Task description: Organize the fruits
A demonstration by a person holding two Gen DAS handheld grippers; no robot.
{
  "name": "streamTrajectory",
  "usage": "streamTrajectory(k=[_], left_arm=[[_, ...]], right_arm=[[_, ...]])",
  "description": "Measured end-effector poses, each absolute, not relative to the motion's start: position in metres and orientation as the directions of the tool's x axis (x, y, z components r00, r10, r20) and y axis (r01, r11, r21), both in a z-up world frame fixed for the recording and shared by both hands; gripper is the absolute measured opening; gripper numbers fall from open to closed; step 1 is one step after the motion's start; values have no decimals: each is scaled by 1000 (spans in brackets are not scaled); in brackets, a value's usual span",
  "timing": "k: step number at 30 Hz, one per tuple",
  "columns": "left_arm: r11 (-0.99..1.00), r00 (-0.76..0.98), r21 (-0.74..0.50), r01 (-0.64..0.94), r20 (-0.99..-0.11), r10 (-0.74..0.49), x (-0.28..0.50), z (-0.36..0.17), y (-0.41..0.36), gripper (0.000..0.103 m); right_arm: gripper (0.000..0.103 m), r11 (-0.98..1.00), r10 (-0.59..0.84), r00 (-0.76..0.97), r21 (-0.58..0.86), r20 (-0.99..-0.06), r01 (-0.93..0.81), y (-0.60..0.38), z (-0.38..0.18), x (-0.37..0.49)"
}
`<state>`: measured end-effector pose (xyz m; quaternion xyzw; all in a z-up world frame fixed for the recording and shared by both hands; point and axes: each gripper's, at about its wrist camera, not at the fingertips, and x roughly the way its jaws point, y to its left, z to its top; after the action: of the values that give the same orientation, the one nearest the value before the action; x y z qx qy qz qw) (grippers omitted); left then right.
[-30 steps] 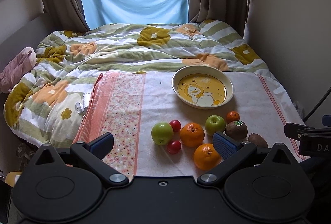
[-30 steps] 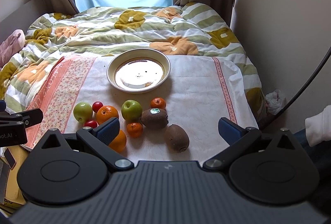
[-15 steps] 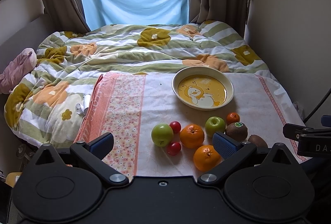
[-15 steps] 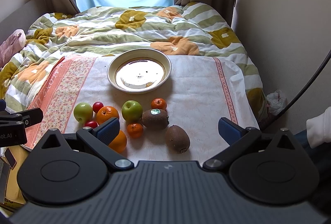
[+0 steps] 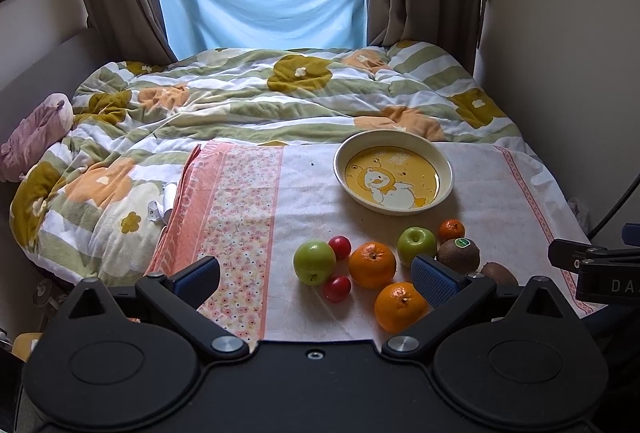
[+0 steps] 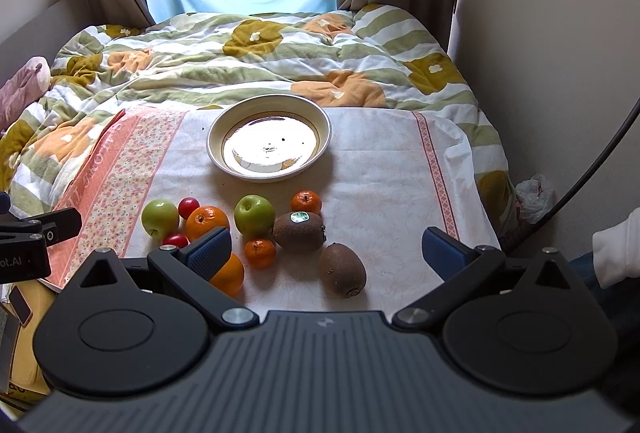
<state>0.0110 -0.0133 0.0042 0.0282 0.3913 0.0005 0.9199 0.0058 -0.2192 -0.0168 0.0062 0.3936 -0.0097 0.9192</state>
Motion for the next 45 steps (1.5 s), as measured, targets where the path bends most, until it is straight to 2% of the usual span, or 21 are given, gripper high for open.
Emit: streamTrajectory(k=[21,26,31,36,45], left_arm=[[999,704,29,25,-710,3,8,10,-10,103],[998,706,61,-3,-707,45,11,7,-14,103],[994,706,109,-10,-703,84,19,-8,-10,103],[993,682,115,2,-726,83,39,-28,3,103],[990,585,65,127,-811,-22,96,-77,25,103]], right_arm=[[103,1000,-2,675,18,-738,23,-221,-13,8],[103,1000,20,671,20,-742,-9,-224,-13,15],[103,997,61,673,14,-737,-76,-222,-26,20],[103,993,105,628,52,-771,-101,-207,-49,28],[103,993,115,563,113,-818,-39,-168,-98,54]])
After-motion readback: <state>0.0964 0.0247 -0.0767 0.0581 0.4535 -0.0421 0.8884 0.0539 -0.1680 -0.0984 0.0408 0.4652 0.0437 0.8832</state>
